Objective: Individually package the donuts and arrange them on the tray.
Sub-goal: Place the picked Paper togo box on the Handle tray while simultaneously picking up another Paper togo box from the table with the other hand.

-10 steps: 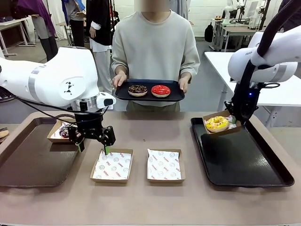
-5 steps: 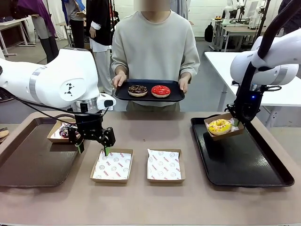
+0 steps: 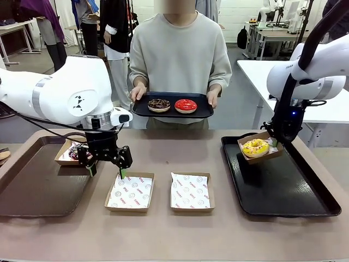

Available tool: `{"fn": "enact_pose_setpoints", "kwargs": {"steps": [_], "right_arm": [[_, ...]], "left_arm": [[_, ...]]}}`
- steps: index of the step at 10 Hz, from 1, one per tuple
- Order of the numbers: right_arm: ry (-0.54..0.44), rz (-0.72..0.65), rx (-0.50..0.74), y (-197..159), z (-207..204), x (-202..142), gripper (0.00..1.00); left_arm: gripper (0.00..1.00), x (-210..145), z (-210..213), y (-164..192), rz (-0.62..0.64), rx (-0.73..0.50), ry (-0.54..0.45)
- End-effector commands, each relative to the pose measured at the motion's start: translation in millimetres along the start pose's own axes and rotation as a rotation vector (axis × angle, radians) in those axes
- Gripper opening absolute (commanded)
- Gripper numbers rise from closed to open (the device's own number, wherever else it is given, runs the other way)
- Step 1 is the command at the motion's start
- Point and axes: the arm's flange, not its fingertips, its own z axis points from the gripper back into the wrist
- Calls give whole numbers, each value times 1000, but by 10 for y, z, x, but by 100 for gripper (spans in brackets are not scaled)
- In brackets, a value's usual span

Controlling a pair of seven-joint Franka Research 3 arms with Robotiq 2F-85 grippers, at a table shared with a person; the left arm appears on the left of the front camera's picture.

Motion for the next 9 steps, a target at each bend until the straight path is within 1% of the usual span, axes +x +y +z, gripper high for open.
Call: {"fn": "enact_pose_setpoints", "kwargs": {"steps": [1, 6, 9], "right_arm": [[-38, -40, -17, -66, -49, 11, 2], [-52, -67, 7, -147, -187, 67, 2], [-59, -70, 30, -155, -263, 142, 2]], "left_arm": [[100, -53, -55, 86, -2, -16, -35], [100, -40, -218, 102, -7, -24, -17], [100, -15, -369, 84, 13, -18, -30]]}}
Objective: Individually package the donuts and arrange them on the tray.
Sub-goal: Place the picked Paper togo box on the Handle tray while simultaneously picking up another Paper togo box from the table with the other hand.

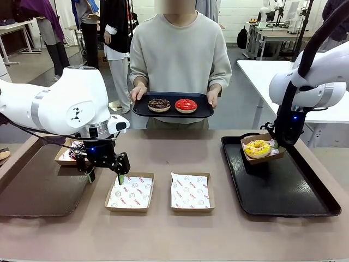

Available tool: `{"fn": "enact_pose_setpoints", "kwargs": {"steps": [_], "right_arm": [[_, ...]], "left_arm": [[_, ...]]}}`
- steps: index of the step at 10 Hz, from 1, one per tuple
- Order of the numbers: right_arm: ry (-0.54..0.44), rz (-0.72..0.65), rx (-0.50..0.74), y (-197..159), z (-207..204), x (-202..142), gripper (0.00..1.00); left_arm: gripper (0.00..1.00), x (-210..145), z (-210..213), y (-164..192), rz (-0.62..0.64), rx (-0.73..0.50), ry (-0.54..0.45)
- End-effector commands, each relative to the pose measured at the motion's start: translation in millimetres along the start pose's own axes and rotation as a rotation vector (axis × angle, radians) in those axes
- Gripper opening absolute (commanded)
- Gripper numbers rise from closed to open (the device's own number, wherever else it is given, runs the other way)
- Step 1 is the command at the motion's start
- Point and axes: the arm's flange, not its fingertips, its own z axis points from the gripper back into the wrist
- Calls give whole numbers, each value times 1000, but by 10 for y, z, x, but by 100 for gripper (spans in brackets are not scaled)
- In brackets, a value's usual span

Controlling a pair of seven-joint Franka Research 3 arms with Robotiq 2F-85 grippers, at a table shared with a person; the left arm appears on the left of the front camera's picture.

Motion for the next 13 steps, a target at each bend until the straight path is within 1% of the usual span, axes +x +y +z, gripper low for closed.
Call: {"fn": "enact_pose_setpoints", "kwargs": {"steps": [1, 6, 7, 8, 9, 10, 11, 12, 13], "right_arm": [[-15, -27, 25, -14, -63, 42, 2], [-2, -36, 40, -99, -129, 117, 2], [10, -32, 45, -107, -146, 125, 27], [15, -29, 47, -113, -148, 125, 62], [16, -29, 50, -117, -144, 125, 87], [17, -30, 50, -120, -143, 128, 100], [19, -32, 51, -122, -138, 128, 100], [19, -31, 51, -118, -134, 126, 100], [17, -30, 52, -116, -129, 123, 97]], "left_arm": [[100, 3, -127, -3, 5, 0, -11], [100, 70, -239, -19, 7, 22, 3], [100, 76, -241, -18, 5, 15, 12], [40, 83, -231, -22, 6, 9, 16], [40, 88, -209, -18, 10, 6, 15], [0, 96, -196, -17, 12, 8, 14], [36, 104, -196, -19, 13, 8, 18], [0, 112, -199, -20, 15, 5, 23], [0, 120, -202, -27, 17, 4, 30]]}}
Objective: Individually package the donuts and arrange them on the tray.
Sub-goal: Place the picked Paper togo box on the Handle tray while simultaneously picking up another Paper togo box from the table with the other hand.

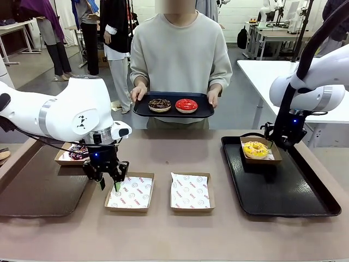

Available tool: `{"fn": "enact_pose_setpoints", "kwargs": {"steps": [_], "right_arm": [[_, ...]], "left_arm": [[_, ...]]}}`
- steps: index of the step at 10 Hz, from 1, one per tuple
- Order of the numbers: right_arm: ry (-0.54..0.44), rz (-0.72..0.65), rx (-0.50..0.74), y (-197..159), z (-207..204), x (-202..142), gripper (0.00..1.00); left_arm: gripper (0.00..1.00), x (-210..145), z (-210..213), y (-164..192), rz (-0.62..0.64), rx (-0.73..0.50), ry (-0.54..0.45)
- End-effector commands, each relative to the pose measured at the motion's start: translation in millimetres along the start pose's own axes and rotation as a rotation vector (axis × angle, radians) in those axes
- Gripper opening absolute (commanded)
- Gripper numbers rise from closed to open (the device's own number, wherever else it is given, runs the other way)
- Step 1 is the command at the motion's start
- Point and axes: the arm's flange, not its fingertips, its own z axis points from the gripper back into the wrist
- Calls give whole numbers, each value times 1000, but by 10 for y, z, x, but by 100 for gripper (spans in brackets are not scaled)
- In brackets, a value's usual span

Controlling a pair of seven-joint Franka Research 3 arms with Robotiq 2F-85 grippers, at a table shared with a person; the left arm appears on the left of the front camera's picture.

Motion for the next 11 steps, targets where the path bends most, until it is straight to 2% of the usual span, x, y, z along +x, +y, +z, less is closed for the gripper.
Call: {"fn": "enact_pose_setpoints", "kwargs": {"steps": [1, 6, 8, 10, 11], "right_arm": [[4, 6, 29, -26, 20, 55, 100], [-14, 20, 45, -18, 75, -27, 100], [39, 13, 86, -20, 182, -139, 100], [112, 45, 265, -154, 474, -457, 100], [115, 73, 386, -317, 678, -695, 100]], "left_arm": [[0, 54, -1, -21, 17, 5, 13], [0, 85, -28, -32, 27, -5, 26], [0, 69, 9, -20, 34, -7, 5], [0, 54, 290, -7, 26, -77, 1], [0, 40, 517, 1, 28, -95, -43]]}}
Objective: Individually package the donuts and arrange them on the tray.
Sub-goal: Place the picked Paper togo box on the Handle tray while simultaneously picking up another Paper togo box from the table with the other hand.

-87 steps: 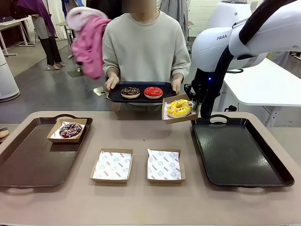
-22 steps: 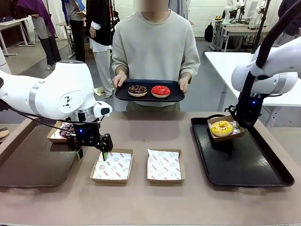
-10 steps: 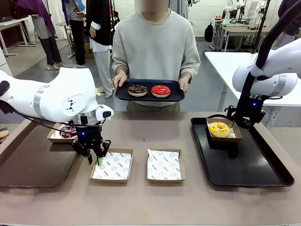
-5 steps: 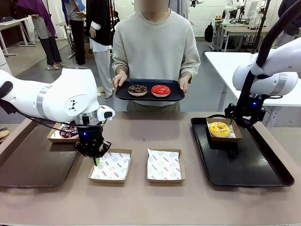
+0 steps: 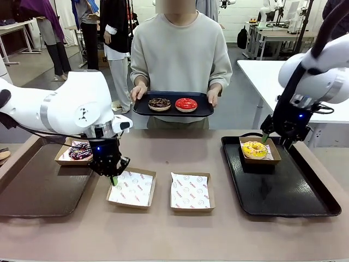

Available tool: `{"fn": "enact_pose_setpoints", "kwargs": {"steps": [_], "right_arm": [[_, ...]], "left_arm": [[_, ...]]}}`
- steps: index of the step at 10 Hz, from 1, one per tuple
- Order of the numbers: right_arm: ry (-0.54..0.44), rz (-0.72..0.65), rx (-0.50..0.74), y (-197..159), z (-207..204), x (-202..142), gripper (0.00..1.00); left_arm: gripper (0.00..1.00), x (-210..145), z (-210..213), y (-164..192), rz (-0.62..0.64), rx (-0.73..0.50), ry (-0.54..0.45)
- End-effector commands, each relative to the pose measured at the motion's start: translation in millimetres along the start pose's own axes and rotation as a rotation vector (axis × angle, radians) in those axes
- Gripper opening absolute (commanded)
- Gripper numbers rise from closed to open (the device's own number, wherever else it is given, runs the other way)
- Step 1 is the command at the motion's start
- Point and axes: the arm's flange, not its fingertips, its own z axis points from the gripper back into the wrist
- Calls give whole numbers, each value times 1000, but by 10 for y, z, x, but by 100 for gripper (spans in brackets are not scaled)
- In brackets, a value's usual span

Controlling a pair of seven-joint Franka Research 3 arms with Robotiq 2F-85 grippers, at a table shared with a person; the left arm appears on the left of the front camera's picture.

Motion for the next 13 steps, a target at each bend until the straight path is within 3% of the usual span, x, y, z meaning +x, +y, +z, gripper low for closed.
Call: {"fn": "enact_pose_setpoints", "kwargs": {"steps": [1, 4, 7, 10, 13], "right_arm": [[-2, 50, 227, -307, 404, -543, 100], [-147, 63, 517, -849, 786, -1161, 100], [-284, 84, 789, -1384, 819, -1648, 100], [-251, 162, 971, -1820, 552, -1713, 100], [-211, 161, 1002, -1945, 373, -1608, 100]], "left_arm": [[0, -30, 449, 19, -1, -26, -45], [0, 207, 933, -29, 10, 6, -100], [0, 607, 1105, -77, 45, 32, -94], [0, 937, 1137, -114, 70, 38, -85], [0, 1127, 1119, -93, 94, 48, -69]]}}
